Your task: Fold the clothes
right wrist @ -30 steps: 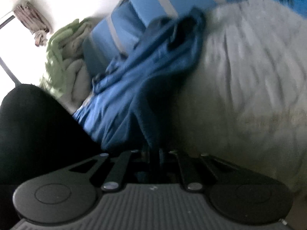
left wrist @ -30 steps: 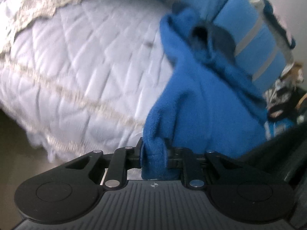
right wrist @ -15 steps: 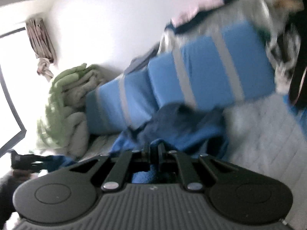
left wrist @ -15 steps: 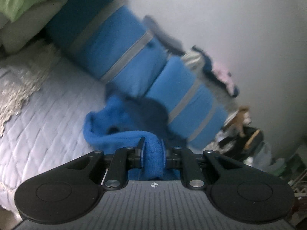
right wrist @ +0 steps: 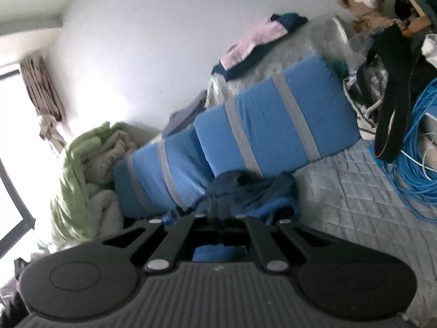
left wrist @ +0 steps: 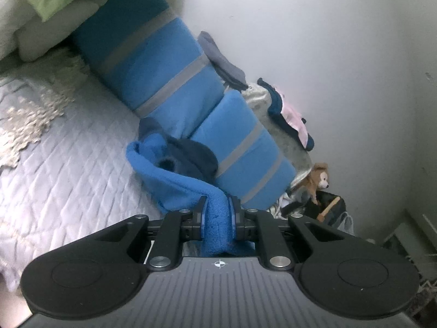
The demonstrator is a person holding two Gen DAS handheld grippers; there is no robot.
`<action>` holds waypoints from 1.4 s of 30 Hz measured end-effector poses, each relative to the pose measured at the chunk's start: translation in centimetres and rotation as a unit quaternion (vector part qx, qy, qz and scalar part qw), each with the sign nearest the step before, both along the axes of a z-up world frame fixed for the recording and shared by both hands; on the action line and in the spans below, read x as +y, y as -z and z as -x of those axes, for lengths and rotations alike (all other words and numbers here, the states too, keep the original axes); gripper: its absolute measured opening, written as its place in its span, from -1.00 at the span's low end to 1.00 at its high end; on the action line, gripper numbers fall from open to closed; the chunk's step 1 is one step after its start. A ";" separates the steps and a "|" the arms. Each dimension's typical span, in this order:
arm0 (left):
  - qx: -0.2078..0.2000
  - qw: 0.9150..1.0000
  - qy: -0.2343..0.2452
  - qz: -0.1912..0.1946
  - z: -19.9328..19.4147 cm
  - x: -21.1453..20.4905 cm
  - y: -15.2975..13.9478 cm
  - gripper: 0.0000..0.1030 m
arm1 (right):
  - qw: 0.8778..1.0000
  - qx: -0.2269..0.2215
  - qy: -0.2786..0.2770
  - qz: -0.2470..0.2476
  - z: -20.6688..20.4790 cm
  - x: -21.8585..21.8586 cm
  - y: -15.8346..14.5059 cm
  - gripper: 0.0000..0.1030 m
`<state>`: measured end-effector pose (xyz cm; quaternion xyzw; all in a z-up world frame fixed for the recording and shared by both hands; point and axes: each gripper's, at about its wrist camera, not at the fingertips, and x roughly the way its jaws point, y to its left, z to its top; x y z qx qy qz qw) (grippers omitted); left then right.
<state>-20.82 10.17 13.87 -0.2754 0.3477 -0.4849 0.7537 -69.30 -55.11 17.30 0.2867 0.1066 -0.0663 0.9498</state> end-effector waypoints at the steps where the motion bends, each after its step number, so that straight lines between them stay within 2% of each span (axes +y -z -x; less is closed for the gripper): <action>1: 0.004 1.000 0.002 -0.001 0.2 0.2 0.4 -0.72 | 1.000 -0.002 0.007 0.003 1.0 -0.1 -0.3 -0.99; 2: 0.004 1.000 0.002 -0.009 0.4 0.2 0.8 -0.72 | 1.000 -0.005 0.014 0.005 1.9 -0.1 -0.6 -0.99; 5: 0.011 0.999 -0.003 -0.032 0.5 -0.5 2.4 -0.73 | 0.997 0.053 0.013 0.056 2.5 0.1 -0.4 -0.99; 6: 0.021 0.999 -0.005 -0.032 0.3 -0.7 3.0 -0.72 | 0.996 0.071 0.003 0.054 2.2 0.0 0.1 -0.98; 9: 0.037 0.999 -0.006 -0.026 -0.6 -1.0 3.8 -0.72 | 0.993 0.113 -0.022 0.023 1.1 -0.6 2.4 -0.74; 10: 0.042 0.999 -0.006 -0.023 -0.9 -1.1 4.1 -0.72 | 0.992 0.124 -0.026 0.014 0.8 -0.7 3.2 -0.30; 11: 0.043 0.999 -0.006 -0.023 -1.1 -1.2 4.2 -0.72 | 0.991 0.131 -0.036 0.002 0.4 -0.9 4.1 -0.02; 16: 0.045 0.998 0.000 -0.033 -1.9 -1.9 4.1 -0.72 | 0.981 0.145 -0.102 -0.078 -1.3 -2.1 9.0 0.39; 18: 0.046 0.998 0.003 -0.034 -1.8 -2.0 4.2 -0.72 | 0.974 0.157 -0.124 -0.107 -2.3 -2.4 11.0 0.46; 19: 0.047 0.998 0.004 -0.034 -1.8 -2.1 4.3 -0.72 | 0.972 0.169 -0.121 -0.112 -2.7 -2.4 12.0 0.46; 20: 0.048 0.998 0.003 -0.035 -1.9 -2.1 4.3 -0.72 | 0.971 0.167 -0.127 -0.117 -2.9 -2.2 12.5 0.18; 21: 0.049 0.998 0.003 -0.037 -1.9 -2.2 4.4 -0.72 | 0.969 0.166 -0.133 -0.123 -3.0 -2.0 13.0 0.01; 22: 0.051 0.998 0.002 -0.039 -2.0 -2.3 4.4 -0.72 | 0.968 0.165 -0.139 -0.128 -3.2 -1.8 13.6 -0.70; 23: 0.052 0.998 0.001 -0.041 -2.1 -2.5 4.3 -0.72 | 0.969 0.165 -0.138 -0.124 -3.4 -1.4 13.6 -0.85; 25: 0.053 0.998 -0.004 -0.045 -2.4 -2.7 4.3 -0.72 | 0.976 0.146 -0.127 -0.102 -3.5 -0.7 12.8 -0.87; 28: 0.051 0.998 -0.020 -0.044 -3.1 -3.4 4.1 -0.73 | 0.982 0.109 -0.108 -0.108 -3.9 -0.9 10.9 -0.87; 30: 0.047 0.998 -0.028 -0.037 -4.0 -4.0 4.0 -0.73 | 0.986 0.099 -0.098 -0.094 -5.0 -1.1 9.6 -0.87; 35: 0.040 0.998 -0.044 -0.023 -6.6 -6.0 3.7 -0.79 | 0.990 0.096 -0.081 -0.069 -9.0 -2.2 7.9 -0.87; 42: 0.022 0.997 -0.059 -0.033 -10.1 -9.5 2.9 -0.87 | 0.993 0.094 -0.041 -0.052 -14.1 -3.6 6.5 -0.88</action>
